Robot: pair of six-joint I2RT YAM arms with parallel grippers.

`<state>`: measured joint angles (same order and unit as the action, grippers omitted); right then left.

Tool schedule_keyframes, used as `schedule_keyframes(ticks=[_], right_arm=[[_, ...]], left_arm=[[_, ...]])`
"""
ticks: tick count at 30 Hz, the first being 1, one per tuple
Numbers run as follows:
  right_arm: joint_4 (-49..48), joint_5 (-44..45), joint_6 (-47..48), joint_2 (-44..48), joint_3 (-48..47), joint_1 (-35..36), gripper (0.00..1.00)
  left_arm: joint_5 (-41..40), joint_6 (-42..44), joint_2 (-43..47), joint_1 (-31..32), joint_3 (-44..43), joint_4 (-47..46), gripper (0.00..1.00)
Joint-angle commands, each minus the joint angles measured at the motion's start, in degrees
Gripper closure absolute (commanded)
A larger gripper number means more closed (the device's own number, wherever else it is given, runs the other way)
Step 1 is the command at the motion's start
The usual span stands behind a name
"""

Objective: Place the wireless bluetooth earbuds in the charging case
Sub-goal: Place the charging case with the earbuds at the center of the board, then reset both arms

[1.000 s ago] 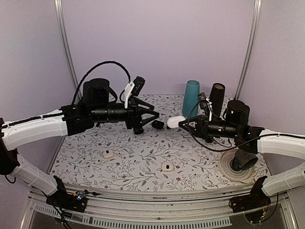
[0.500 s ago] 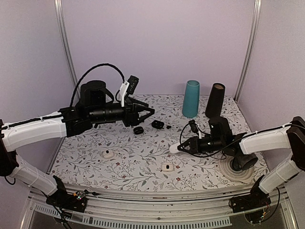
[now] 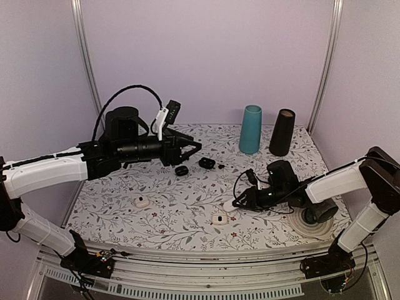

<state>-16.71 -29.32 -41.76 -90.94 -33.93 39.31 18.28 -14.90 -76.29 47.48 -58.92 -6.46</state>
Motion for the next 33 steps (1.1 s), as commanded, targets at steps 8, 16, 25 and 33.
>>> schedule_keyframes(ticks=[8, 16, 25, 33], right_arm=[[4.65, 4.79, 1.67, 5.25, 0.23, -0.37, 0.31], [10.54, 12.94, 5.36, 13.33, -1.25, -0.44, 0.01], [16.31, 28.77, 10.82, 25.60, -3.17, -1.75, 0.01], [16.68, 38.15, 16.91, 30.72, -4.59, -5.61, 0.01]], left_arm=[[0.07, -0.94, 1.10, -1.35, 1.84, -1.77, 0.46], [-1.09, -2.75, 2.52, -2.98, 3.59, -2.42, 0.39], [-2.38, -6.88, 5.32, -7.12, 8.02, -3.31, 0.31], [-5.61, -8.78, 8.75, -10.19, 12.42, -2.68, 0.04]])
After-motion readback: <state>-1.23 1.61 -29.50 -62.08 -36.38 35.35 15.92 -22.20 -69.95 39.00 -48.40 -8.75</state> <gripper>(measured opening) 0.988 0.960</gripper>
